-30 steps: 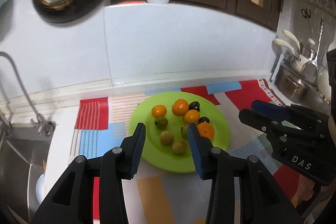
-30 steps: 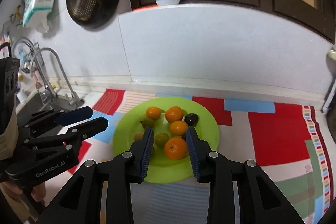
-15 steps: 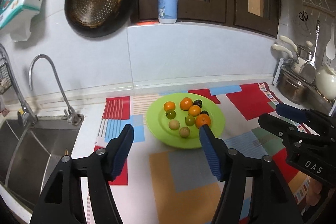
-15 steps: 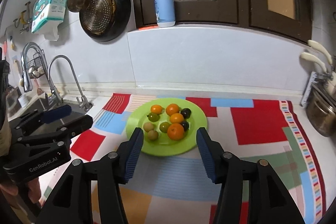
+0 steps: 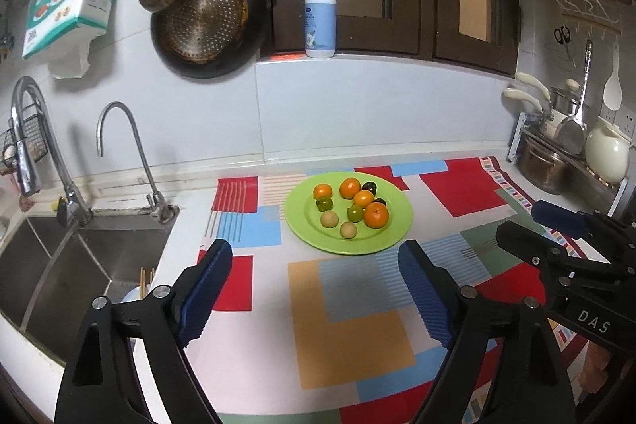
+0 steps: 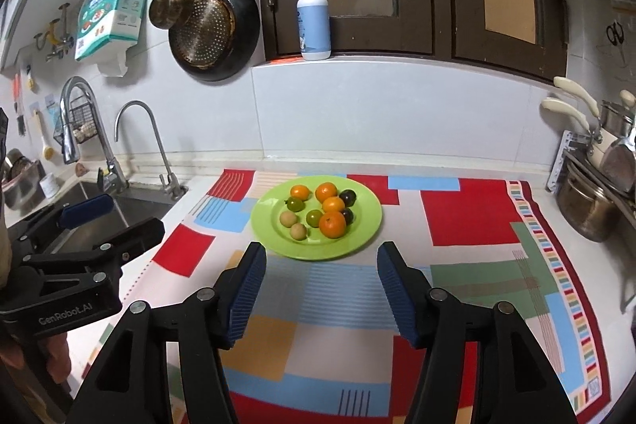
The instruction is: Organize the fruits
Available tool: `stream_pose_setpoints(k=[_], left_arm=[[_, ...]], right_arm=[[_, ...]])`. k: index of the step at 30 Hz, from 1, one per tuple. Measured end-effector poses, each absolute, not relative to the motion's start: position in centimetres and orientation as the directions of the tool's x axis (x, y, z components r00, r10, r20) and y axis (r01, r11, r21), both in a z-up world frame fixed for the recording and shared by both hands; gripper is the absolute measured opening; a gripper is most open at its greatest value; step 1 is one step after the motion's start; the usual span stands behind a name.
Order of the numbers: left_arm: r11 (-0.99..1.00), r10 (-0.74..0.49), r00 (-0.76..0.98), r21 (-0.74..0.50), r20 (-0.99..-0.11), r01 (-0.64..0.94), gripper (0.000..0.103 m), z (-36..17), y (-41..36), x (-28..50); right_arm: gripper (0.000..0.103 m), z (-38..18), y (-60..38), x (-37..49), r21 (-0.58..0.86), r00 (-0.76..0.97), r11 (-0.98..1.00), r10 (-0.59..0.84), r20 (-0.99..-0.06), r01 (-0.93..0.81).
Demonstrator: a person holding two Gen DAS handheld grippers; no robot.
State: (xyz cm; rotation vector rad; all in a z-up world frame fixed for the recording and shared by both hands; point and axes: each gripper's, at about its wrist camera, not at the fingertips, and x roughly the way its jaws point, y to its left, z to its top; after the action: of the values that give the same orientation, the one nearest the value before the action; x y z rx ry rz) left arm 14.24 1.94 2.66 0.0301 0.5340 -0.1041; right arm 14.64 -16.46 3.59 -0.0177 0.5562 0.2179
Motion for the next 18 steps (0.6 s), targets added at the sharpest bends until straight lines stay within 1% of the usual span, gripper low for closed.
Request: stream_pose_setpoints(k=[7,15,18], left_arm=[[0.996,-0.071,0.866,0.020,-0.495,0.093,0.091,2.9,1.8,12.6],[0.996,-0.071,0.872,0.020,-0.485,0.093,0.093,3.2,1.8,11.6],[0.996,-0.067,0.877,0.023,-0.476,0.089,0.095,3.3,1.8,11.3]], right_arm=[[0.059,3.9,-16.5,13.1,0.038,0.832,0.976,0.202,-0.517,-0.213],[0.059,4.1,-16.8,12.0,0.035,0.837,0.976,0.204,-0.508,-0.216],[0.059,4.3,-16.8,11.8,0.033,0.840,0.976,0.204,-0.503,-0.217]])
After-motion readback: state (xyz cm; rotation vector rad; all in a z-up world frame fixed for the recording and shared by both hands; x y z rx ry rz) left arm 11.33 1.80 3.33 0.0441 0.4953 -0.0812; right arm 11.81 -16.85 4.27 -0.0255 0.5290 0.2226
